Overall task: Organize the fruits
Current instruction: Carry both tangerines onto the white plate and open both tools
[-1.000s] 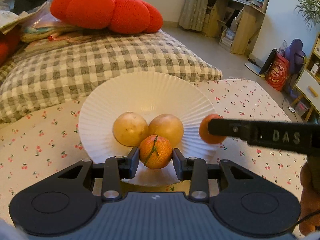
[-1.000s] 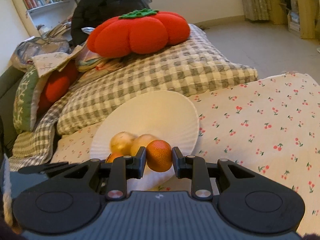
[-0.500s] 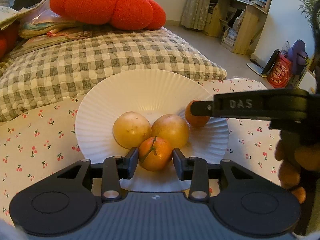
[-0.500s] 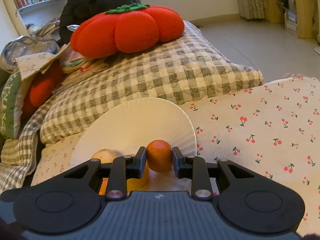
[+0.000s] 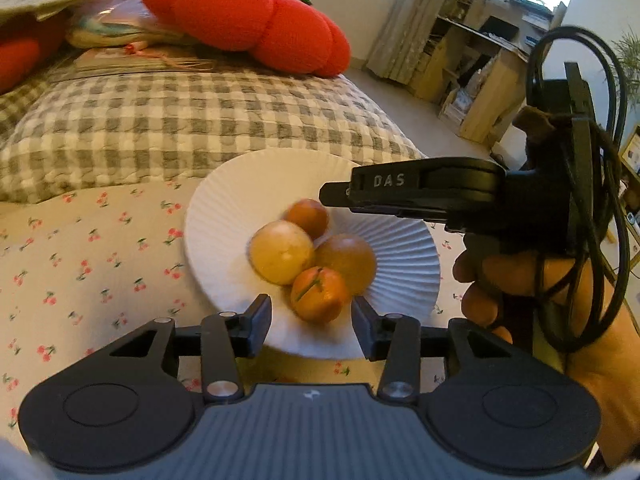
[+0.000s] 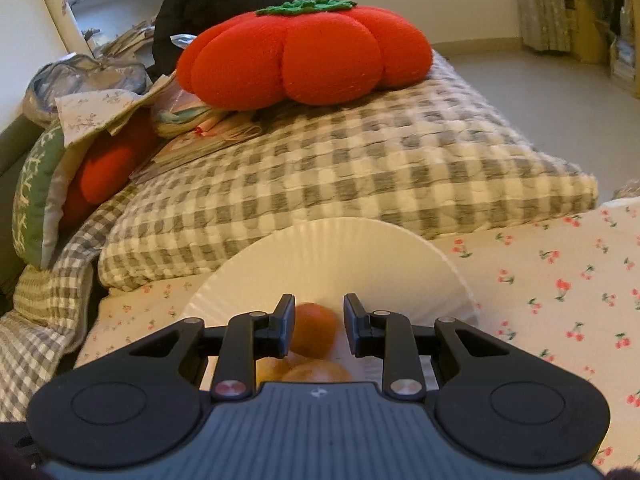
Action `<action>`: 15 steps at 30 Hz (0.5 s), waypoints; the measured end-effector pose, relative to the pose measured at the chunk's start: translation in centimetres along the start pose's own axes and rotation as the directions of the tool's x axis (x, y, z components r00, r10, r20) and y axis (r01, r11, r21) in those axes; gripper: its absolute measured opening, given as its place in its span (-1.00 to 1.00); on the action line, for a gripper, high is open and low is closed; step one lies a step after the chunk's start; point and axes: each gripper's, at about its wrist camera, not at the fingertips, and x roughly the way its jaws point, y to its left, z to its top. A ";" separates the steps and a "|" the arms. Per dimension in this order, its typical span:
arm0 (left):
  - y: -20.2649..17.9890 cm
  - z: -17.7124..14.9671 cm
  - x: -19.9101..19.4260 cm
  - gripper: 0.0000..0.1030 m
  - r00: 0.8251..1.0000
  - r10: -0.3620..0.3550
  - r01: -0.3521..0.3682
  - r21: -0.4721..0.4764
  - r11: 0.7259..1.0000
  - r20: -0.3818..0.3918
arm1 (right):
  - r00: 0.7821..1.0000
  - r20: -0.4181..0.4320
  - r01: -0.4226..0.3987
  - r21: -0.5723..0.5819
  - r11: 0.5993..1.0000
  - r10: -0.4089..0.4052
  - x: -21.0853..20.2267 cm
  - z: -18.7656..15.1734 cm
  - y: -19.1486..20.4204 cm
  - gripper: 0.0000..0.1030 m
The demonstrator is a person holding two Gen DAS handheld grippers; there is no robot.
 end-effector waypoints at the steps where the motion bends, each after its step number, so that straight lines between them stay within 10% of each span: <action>1: 0.2 -0.1 -0.3 -0.25 1.000 0.003 -0.003 -0.005 1.000 0.000 | 1.000 0.004 -0.013 0.015 1.000 0.012 -0.3 -0.2 0.0 -0.52; 15: 2.4 -1.6 -4.5 -0.25 1.000 0.017 -0.018 -0.110 0.994 -0.007 | 1.000 0.016 -0.008 0.078 0.997 0.007 -7.6 -3.8 0.6 -0.14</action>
